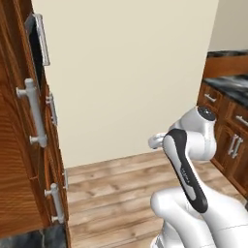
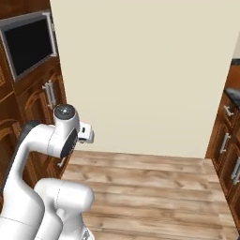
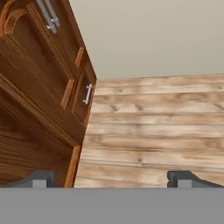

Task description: Move the pot and pan from the stove into the sink.

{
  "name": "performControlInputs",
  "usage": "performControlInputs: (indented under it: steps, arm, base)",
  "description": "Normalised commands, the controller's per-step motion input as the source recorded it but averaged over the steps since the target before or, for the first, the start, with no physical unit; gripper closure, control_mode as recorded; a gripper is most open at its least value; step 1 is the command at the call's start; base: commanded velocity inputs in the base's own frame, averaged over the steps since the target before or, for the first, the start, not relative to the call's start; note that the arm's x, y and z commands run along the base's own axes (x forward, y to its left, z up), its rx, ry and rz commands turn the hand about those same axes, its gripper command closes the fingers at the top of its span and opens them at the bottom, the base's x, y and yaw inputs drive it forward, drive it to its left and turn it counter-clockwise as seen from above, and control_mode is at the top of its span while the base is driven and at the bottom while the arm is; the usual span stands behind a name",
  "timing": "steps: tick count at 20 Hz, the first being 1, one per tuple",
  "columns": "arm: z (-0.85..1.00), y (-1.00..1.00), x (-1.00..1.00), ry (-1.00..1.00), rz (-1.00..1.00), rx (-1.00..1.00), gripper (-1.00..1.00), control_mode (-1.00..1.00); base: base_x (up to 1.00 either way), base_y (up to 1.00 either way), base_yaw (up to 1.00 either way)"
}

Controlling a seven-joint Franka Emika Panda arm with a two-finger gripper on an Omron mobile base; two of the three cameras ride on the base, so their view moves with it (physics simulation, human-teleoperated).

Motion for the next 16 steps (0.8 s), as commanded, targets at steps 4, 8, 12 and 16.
performControlInputs:
  steps: [4,8,12,16]
  arm:
    - [0.00,0.00,0.00,0.00,0.00,0.00,-1.00,1.00]
    - [0.00,0.00,0.00,0.00,0.00,0.00,-1.00,1.00]
    - [0.00,0.00,0.00,0.00,0.00,0.00,-1.00,1.00]
    - [0.00,0.00,0.00,0.00,0.00,0.00,-1.00,1.00]
  base:
    - [0.32,-0.12,-0.40]
    - [0.01,-0.02,-0.50]
    - [0.00,0.00,-0.50]
    - [0.00,0.00,-0.50]
